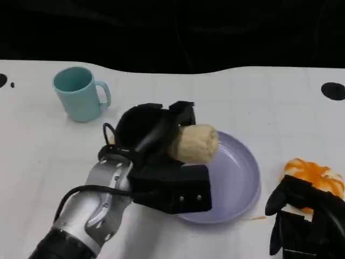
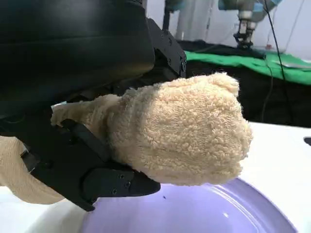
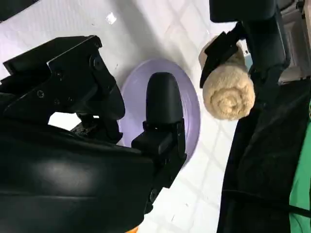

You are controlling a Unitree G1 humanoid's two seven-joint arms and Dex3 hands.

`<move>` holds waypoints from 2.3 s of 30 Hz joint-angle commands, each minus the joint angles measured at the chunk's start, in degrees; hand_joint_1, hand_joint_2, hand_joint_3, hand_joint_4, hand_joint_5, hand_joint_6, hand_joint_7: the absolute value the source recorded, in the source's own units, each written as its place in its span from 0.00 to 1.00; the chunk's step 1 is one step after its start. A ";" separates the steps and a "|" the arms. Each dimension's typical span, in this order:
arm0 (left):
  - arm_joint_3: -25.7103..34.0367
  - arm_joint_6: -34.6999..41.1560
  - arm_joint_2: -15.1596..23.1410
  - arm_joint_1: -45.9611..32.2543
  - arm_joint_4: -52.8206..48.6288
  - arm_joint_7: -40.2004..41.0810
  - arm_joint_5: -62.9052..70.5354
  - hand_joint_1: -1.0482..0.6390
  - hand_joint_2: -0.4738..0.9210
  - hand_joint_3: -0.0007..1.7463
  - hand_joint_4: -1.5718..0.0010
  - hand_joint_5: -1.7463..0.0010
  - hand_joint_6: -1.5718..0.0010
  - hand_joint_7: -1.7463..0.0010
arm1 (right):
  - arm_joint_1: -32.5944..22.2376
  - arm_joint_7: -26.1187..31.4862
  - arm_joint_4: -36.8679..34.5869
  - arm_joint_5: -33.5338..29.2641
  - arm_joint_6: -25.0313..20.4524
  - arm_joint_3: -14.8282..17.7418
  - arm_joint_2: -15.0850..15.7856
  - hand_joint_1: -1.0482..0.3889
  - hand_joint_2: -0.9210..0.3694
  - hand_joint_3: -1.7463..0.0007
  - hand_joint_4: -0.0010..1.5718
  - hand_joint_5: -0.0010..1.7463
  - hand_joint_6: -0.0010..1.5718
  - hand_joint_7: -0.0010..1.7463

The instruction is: Grasp the towel on the left side of the plate with the left hand and place it into the plate.

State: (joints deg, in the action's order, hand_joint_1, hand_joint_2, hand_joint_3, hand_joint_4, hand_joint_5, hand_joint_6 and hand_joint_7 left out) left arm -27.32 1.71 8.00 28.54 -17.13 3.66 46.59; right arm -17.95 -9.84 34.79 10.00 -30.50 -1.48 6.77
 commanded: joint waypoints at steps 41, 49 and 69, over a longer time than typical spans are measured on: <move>14.18 -2.05 8.51 -18.74 27.59 -17.49 -20.83 0.24 1.00 0.21 0.84 0.60 0.77 0.94 | 0.68 0.09 1.00 1.82 -1.34 1.03 0.42 0.92 0.18 0.22 0.49 1.00 0.35 1.00; 21.35 -7.24 8.67 -27.71 32.75 -15.78 -28.43 0.26 1.00 0.20 0.75 0.57 0.69 0.93 | 0.19 -1.28 1.89 2.96 -0.96 1.27 1.47 0.82 0.24 0.21 0.40 1.00 0.30 0.98; 28.37 -12.33 4.99 -43.27 36.54 -13.81 -39.43 0.41 1.00 0.15 0.51 0.63 0.51 0.95 | -0.18 -0.65 3.15 4.69 0.12 1.56 -0.04 0.75 0.32 0.09 0.56 1.00 0.40 1.00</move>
State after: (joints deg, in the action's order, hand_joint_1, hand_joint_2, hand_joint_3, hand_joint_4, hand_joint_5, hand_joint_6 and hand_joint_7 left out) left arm 0.15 -10.58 13.86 -13.19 18.74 -11.32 8.66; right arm -18.07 -10.85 37.04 13.98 -30.55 -0.45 6.54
